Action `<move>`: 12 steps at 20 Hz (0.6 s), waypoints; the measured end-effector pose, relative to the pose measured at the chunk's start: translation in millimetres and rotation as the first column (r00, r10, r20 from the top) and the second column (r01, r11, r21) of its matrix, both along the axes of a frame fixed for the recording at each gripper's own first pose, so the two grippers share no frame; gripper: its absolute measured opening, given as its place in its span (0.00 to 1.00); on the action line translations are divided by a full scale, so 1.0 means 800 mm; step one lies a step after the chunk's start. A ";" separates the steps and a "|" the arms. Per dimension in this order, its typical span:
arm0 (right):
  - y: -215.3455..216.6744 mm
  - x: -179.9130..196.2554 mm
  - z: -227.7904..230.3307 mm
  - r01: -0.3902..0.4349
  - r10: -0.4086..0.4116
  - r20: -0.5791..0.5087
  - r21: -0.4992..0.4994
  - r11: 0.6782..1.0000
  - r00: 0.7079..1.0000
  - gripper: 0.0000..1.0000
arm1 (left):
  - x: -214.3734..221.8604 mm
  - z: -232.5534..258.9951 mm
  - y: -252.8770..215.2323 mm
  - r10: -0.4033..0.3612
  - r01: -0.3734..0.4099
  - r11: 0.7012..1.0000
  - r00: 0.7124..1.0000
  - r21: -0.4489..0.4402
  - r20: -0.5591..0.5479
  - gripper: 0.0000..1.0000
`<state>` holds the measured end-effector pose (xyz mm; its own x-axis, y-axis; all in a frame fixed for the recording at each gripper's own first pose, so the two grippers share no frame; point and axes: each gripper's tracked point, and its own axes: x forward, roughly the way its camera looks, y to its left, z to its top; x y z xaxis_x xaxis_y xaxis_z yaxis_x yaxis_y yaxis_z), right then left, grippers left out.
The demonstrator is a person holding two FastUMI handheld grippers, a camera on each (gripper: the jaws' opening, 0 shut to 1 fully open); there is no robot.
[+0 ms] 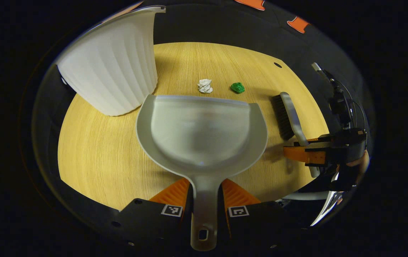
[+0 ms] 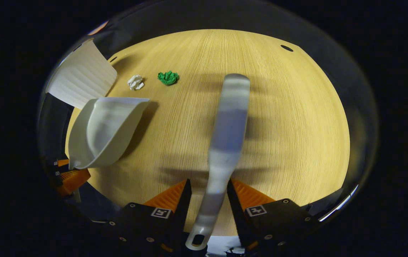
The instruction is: Pick up the small broom and dustpan from the desktop, sweep the trash into the dustpan with the broom, and then empty the trash into the garbage bin.
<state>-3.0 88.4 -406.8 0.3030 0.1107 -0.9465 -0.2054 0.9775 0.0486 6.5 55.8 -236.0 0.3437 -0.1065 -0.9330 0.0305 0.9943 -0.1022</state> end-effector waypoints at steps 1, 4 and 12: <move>0.001 0.000 -0.001 0.005 -0.005 -0.005 -0.006 1.000 1.000 0.55 | 0.002 0.004 0.003 -0.003 0.003 1.000 1.000 0.002 0.005 0.32; -0.002 0.007 0.000 0.021 -0.021 -0.001 -0.010 1.000 1.000 0.30 | 0.003 0.006 0.013 -0.021 0.020 1.000 1.000 0.005 0.017 0.32; 0.000 0.091 0.039 -0.061 0.059 0.119 0.013 0.998 0.991 0.19 | 0.006 0.003 0.030 -0.173 0.173 0.985 0.985 -0.024 0.022 0.32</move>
